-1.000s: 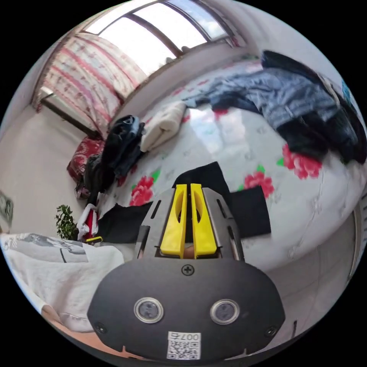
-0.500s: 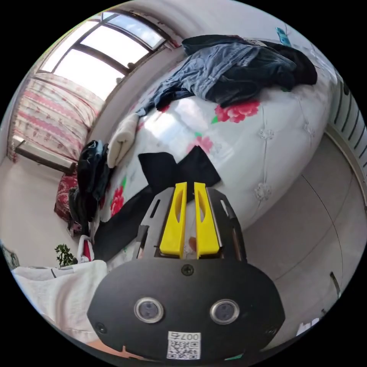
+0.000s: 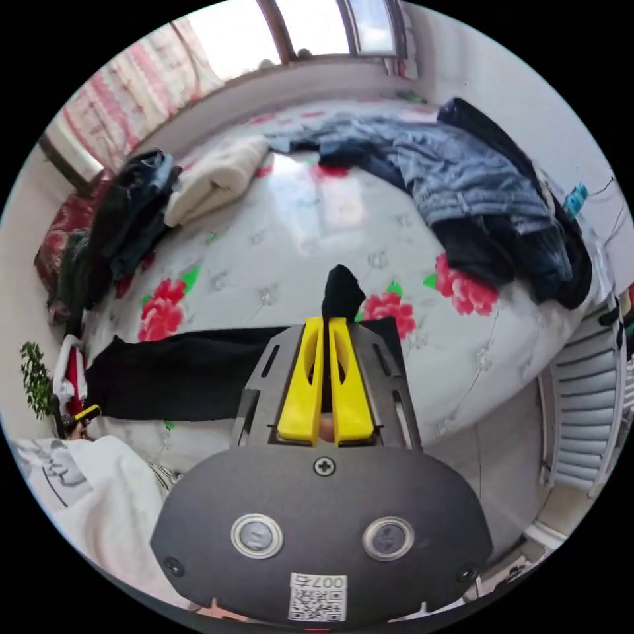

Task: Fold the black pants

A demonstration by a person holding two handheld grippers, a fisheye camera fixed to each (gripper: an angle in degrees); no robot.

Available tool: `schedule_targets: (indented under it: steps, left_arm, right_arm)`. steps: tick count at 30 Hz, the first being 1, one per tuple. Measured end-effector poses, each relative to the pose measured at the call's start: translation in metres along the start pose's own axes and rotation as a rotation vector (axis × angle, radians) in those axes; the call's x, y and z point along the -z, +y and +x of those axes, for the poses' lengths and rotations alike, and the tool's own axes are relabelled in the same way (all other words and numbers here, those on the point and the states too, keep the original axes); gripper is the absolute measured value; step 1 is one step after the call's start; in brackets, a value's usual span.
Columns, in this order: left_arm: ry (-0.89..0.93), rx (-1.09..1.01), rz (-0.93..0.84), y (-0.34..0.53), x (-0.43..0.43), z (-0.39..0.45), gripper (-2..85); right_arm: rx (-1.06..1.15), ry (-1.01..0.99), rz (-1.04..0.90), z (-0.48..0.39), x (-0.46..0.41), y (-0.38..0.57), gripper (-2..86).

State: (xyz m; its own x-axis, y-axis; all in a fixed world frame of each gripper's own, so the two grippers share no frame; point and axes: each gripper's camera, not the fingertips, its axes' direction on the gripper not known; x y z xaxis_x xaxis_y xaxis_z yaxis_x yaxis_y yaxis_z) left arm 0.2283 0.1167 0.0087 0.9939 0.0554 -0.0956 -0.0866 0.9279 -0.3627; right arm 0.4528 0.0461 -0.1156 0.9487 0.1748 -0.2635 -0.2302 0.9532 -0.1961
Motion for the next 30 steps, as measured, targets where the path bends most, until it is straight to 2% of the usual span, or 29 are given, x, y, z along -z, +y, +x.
schedule_targets:
  steps: [2,4,6,8,10,11,13,18,23,25,27,30]
  left_arm:
    - [-0.006,-0.002,0.003,0.002,0.000,0.003,-0.6]
    - [-0.013,0.002,0.016,0.005,-0.002,0.006,-0.6]
    - [-0.010,0.018,0.025,0.007,-0.003,0.006,-0.7]
    - [0.002,0.041,0.032,0.008,-0.004,0.005,-0.7]
    - [0.020,0.051,0.028,0.009,-0.006,0.002,-0.6]
    - [0.024,0.051,0.024,0.009,-0.006,0.001,-0.6]
    - [0.037,0.056,0.009,0.009,-0.007,-0.001,-0.6]
    - [0.054,0.086,0.011,0.012,-0.012,-0.004,-0.6]
    - [0.034,0.060,0.027,0.019,-0.011,-0.005,-0.4]
    - [0.038,0.076,0.048,0.024,-0.011,-0.009,-0.1]
    - [0.048,0.098,0.053,0.029,-0.013,-0.012,0.5]
    - [0.056,0.132,0.058,0.042,-0.018,-0.016,2.5]
  right_arm:
    - [-0.022,-0.081,0.187,0.020,0.041,0.012,0.2]
    - [-0.120,-0.174,0.241,0.049,0.049,0.025,0.0]
    - [-0.247,-0.220,0.233,0.079,0.033,0.040,-0.1]
    - [-0.427,-0.275,0.039,0.116,-0.022,0.059,-0.1]
    - [-0.505,-0.287,-0.067,0.130,-0.051,0.075,-0.2]
    - [-0.540,-0.324,0.049,0.136,-0.045,0.086,-0.2]
    - [-0.615,-0.406,0.080,0.146,-0.046,0.093,-0.2]
    - [-0.598,-0.447,0.064,0.156,-0.046,0.088,-0.2]
    - [-0.429,-0.576,0.291,0.138,0.002,0.053,-0.1]
    - [-0.404,-0.578,0.322,0.134,0.009,0.047,0.1]
    - [-0.433,-0.548,0.295,0.137,0.000,0.046,0.4]
    - [-0.554,-0.357,0.090,0.150,-0.036,0.058,2.0]
